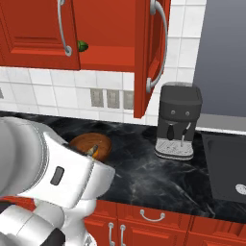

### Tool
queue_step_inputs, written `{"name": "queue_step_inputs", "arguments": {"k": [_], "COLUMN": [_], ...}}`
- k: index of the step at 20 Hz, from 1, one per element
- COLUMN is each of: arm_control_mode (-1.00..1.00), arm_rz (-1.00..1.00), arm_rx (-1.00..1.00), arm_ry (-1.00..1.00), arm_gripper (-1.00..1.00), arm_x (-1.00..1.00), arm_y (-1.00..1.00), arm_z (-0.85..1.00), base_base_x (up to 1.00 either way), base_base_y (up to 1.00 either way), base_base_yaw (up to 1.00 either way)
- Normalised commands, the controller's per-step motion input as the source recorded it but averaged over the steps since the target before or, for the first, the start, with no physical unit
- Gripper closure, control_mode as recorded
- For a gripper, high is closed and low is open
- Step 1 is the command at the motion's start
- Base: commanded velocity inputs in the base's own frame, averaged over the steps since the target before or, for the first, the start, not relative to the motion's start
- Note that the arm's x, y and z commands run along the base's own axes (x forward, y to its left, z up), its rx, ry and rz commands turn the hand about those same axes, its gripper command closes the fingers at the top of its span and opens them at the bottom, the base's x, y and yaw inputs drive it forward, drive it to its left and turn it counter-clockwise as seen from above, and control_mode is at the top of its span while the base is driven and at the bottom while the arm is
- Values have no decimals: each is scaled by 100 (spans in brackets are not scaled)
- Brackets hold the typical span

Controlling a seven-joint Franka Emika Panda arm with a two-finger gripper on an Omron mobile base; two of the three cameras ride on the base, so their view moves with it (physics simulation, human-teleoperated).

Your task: Open the cabinet. Pick the banana and tangerine from the cabinet and place them into the bowl. Then close the cabinet.

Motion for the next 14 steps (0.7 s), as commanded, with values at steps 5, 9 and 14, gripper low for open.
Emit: {"name": "queue_step_inputs", "arguments": {"k": [5, 9, 14], "arm_control_mode": [-100, -100, -100], "arm_rz": [17, 15, 20], "arm_rx": [0, 1, 9], "arm_ry": [-24, -37, -43], "arm_gripper": [-100, -100, -100], "arm_x": [0, 20, 45], "arm_y": [-60, -54, -40], "arm_z": [-14, 0, 0], "base_base_x": [0, 0, 0], "base_base_y": [0, 0, 0], "base_base_yaw": [0, 0, 0]}}
